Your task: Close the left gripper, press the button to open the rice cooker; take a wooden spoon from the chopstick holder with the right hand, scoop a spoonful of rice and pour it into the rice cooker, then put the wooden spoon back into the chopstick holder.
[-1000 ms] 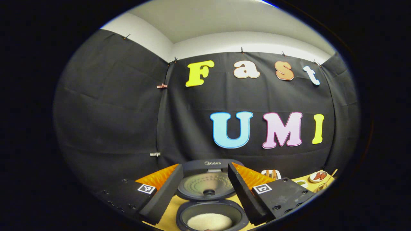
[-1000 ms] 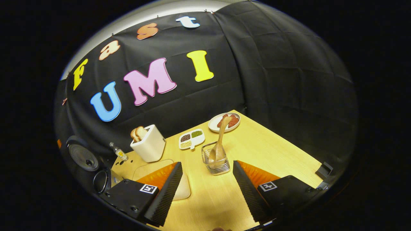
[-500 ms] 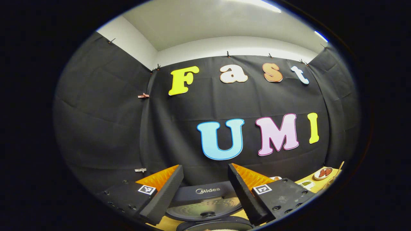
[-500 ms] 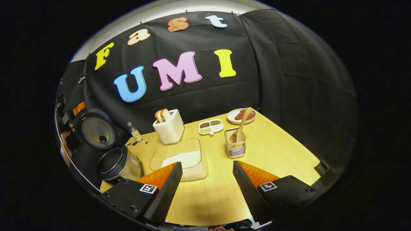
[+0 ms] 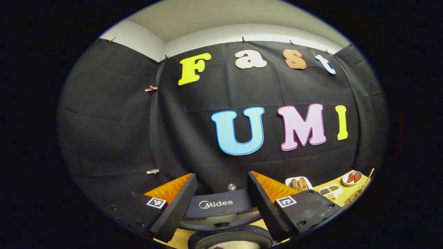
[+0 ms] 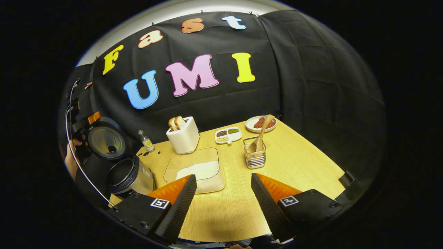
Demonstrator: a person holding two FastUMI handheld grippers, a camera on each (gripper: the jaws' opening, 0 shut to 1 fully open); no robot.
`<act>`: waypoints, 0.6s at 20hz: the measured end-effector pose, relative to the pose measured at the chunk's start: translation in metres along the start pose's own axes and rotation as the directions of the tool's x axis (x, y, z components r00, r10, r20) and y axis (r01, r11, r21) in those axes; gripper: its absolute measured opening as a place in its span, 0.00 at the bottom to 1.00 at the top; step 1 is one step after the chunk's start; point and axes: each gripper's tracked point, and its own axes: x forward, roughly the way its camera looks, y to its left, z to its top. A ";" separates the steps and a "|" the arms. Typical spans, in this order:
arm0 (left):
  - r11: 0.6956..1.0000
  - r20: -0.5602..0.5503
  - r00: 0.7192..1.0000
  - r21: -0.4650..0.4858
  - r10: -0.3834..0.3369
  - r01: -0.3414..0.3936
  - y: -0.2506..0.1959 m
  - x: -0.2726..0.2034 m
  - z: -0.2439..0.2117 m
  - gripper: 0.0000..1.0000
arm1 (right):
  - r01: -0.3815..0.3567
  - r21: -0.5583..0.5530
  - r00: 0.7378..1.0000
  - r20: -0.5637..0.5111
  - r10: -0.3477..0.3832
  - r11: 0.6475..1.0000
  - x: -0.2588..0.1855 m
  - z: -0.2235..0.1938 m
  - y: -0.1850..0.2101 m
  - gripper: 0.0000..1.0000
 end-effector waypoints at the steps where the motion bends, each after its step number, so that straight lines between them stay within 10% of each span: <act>1: 1.000 -0.026 1.000 -0.009 0.000 0.000 -0.002 -0.009 -0.004 1.00 | -0.006 0.014 1.000 -0.012 0.006 1.000 0.003 -0.004 0.001 0.99; 12: 0.990 -0.413 0.911 -0.134 -0.009 -0.051 -0.032 -0.109 -0.103 1.00 | -0.123 0.002 0.989 -0.083 0.122 0.992 0.021 -0.028 0.027 0.99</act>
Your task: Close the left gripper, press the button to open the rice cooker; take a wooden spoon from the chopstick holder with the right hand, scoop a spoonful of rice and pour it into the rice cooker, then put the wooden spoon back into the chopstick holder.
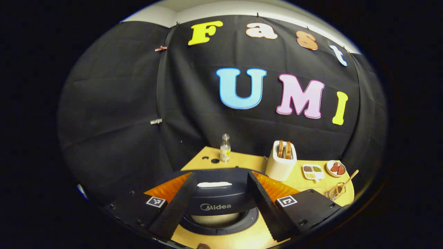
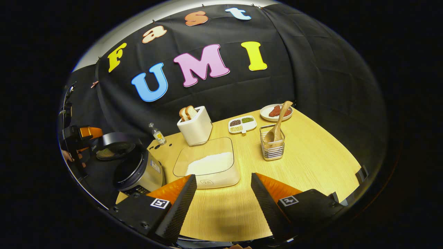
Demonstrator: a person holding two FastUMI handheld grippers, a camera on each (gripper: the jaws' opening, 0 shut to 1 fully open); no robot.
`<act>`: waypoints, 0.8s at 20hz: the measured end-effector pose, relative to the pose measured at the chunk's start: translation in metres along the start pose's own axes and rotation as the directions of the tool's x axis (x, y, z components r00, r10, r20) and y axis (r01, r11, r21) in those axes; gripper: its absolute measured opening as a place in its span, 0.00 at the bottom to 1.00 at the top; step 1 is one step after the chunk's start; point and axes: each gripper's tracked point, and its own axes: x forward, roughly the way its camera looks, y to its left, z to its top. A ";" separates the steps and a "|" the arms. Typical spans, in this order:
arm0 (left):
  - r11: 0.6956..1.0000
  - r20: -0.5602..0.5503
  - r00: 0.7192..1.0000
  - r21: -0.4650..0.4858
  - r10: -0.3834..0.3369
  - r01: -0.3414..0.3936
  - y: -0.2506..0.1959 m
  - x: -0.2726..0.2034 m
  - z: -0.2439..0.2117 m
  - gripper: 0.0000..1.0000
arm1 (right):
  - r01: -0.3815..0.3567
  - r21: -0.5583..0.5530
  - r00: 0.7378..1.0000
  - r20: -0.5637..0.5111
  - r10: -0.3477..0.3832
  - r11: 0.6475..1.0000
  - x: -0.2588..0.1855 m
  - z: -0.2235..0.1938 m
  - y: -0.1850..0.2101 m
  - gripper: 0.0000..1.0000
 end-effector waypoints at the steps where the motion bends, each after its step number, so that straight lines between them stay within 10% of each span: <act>1: 1.000 -0.030 1.000 -0.004 0.003 -0.003 0.001 0.001 -0.016 1.00 | -0.004 0.007 1.000 -0.006 0.004 1.000 0.001 -0.003 0.001 0.99; 16: 0.998 -0.121 0.993 0.065 -0.009 0.017 0.000 0.013 -0.106 1.00 | 0.035 -0.011 0.997 -0.066 -0.036 0.999 -0.009 -0.030 -0.012 0.99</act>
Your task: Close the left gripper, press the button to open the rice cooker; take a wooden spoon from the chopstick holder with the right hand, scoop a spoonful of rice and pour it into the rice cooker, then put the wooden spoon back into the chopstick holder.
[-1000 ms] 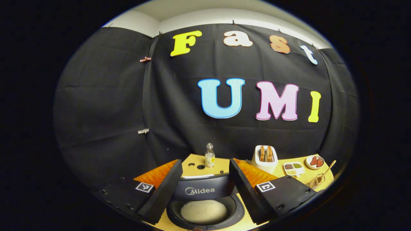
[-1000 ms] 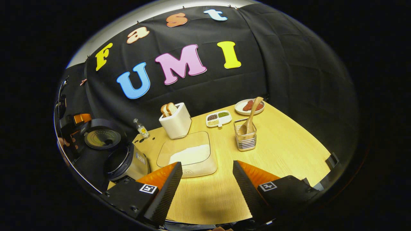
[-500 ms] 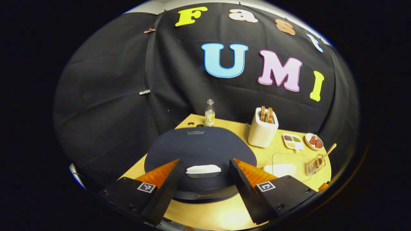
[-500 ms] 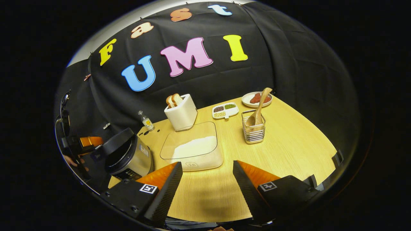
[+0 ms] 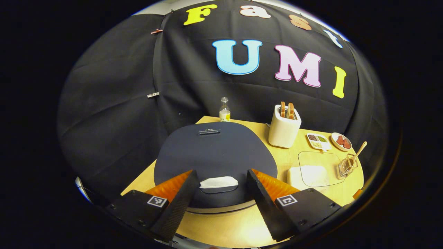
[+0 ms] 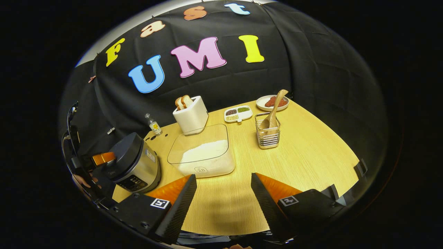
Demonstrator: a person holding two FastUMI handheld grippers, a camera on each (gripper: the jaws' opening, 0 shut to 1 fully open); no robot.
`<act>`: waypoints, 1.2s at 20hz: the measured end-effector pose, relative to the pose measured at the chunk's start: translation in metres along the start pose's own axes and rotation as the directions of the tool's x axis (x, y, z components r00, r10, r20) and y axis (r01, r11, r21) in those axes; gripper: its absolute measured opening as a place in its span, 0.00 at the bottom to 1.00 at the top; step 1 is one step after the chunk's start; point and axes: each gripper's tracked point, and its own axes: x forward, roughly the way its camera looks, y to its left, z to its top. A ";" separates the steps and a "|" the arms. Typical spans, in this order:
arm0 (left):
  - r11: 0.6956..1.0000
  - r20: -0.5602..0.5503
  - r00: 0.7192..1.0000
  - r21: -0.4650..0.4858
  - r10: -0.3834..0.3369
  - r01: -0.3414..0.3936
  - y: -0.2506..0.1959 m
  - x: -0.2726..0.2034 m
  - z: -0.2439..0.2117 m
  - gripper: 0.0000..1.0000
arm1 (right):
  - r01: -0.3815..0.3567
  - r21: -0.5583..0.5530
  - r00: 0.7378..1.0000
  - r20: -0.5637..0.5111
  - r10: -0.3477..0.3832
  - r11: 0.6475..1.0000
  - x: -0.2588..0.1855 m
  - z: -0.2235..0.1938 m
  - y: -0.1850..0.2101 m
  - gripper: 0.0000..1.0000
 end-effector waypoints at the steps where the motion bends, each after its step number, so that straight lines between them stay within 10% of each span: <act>1: 1.000 -0.021 1.000 -0.003 -0.009 0.008 -0.001 0.004 -0.005 0.99 | -0.002 0.001 1.000 -0.002 0.002 1.000 0.000 0.000 0.002 0.99; 11: 0.994 0.095 0.990 -0.012 -0.105 0.107 -0.011 -0.014 0.015 0.97 | -0.009 -0.081 0.995 0.100 0.017 0.997 -0.002 0.038 0.014 0.99; 24: 0.977 0.436 0.874 0.077 -0.213 0.200 -0.034 -0.127 0.110 0.95 | 0.062 -0.206 0.919 0.394 0.025 0.976 -0.076 0.142 0.023 0.99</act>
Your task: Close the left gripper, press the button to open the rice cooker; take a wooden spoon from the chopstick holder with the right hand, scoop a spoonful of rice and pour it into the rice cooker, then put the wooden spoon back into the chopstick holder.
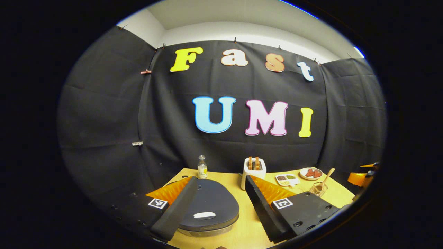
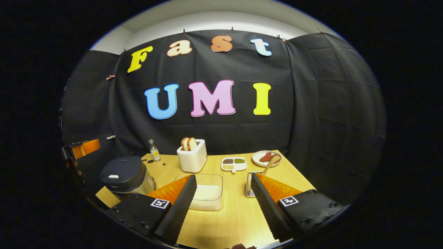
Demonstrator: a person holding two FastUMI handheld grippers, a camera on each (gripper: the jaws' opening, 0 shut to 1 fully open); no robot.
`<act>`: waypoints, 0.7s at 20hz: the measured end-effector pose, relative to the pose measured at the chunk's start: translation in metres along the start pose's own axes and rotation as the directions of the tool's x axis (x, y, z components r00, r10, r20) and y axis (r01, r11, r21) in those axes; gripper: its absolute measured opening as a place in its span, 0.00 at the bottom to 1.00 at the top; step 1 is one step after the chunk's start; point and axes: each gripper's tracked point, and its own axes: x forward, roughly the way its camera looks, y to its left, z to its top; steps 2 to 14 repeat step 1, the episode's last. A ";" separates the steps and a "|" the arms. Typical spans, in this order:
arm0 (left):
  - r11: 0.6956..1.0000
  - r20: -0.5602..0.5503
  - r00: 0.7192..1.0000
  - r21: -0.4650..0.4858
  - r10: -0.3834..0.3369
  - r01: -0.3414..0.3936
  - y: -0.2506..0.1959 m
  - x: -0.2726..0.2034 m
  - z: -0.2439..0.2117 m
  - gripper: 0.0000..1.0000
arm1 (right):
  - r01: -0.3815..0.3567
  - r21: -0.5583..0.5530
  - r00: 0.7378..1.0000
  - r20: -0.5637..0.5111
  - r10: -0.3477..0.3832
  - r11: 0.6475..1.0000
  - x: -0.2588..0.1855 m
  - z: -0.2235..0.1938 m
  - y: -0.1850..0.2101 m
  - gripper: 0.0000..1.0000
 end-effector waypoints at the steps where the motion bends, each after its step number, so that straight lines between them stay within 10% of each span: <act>1: 1.000 -0.009 1.000 -0.011 -0.006 0.006 -0.005 -0.007 -0.001 0.95 | 0.004 -0.009 1.000 0.024 -0.004 1.000 -0.003 0.007 -0.001 0.99; 14: 1.000 -0.009 1.000 -0.011 -0.006 0.006 -0.005 -0.007 -0.001 0.95 | 0.004 -0.009 1.000 0.024 -0.004 1.000 -0.003 0.007 -0.001 0.99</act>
